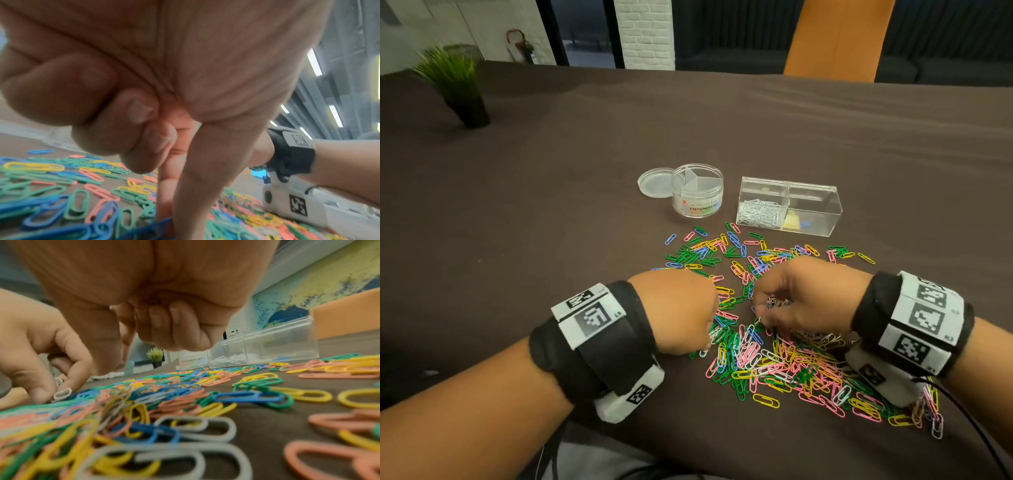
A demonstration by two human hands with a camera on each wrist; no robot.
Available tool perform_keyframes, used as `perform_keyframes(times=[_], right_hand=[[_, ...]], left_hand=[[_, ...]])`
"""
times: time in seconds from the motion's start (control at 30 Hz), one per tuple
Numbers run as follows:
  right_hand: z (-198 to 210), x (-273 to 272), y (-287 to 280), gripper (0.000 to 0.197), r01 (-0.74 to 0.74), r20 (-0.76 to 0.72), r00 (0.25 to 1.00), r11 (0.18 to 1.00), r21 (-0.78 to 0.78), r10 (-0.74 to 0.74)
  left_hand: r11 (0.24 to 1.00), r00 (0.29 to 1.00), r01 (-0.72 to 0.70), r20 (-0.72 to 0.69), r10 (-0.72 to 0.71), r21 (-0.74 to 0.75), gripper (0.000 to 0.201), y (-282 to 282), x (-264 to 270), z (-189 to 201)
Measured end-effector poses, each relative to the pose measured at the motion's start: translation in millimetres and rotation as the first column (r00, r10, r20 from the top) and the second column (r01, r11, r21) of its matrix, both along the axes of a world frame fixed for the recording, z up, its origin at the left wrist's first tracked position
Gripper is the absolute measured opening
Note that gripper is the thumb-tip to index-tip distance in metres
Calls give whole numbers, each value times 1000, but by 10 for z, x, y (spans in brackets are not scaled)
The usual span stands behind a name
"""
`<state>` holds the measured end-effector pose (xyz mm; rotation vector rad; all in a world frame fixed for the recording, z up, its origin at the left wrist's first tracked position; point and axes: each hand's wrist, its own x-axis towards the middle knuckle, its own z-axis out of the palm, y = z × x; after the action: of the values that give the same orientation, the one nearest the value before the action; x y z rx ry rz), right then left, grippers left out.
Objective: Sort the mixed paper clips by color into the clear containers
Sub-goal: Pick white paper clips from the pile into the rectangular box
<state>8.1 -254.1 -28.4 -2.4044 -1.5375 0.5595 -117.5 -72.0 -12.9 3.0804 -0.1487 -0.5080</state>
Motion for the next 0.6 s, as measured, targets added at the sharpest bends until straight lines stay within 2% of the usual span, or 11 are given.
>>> perform_keyframes(times=[0.17, 0.23, 0.27, 0.3, 0.33, 0.37, 0.4, 0.43, 0.47, 0.5, 0.6], right_hand=[[152, 112, -88, 7, 154, -228, 966, 981, 117, -125], [206, 148, -151, 10, 229, -366, 917, 962, 151, -161], [216, 172, -180, 12, 292, -473, 862, 941, 172, -181], [223, 183, -192, 14, 378, -605, 770, 909, 177, -203], [225, 196, -193, 15, 474, -741, 637, 866, 159, -213], [233, 193, -186, 17, 547, -833, 510, 828, 123, -213], [229, 191, -177, 22, 589, -875, 435, 802, 99, -211], [217, 185, -168, 27, 603, -884, 413, 793, 84, -220], [199, 191, -156, 31, 600, -869, 434, 796, 80, -240], [188, 187, -139, 31, 587, -837, 478, 806, 80, -265], [176, 160, -63, 18, 483, -749, 597, 874, 48, -288]], left_hand=[[988, 999, -41, 3, 42, -147, 15, 154, -18, 66], [957, 996, -92, -32, 86, -276, 12, 223, -13, 115], [922, 991, -132, -58, 119, -365, 14, 255, 0, 138], [864, 982, -187, -78, 170, -468, 18, 277, 17, 158], [772, 963, -262, -100, 252, -580, 23, 298, 33, 166], [645, 929, -339, -137, 343, -684, 23, 318, 49, 163], [495, 893, -395, -197, 405, -773, 19, 325, 64, 159], [348, 865, -429, -269, 423, -834, 15, 329, 76, 159], [230, 848, -443, -321, 422, -867, 14, 334, 87, 155], [153, 838, -446, -351, 418, -882, 16, 342, 94, 145], [85, 830, -442, -371, 417, -893, 28, 367, 94, 91]])
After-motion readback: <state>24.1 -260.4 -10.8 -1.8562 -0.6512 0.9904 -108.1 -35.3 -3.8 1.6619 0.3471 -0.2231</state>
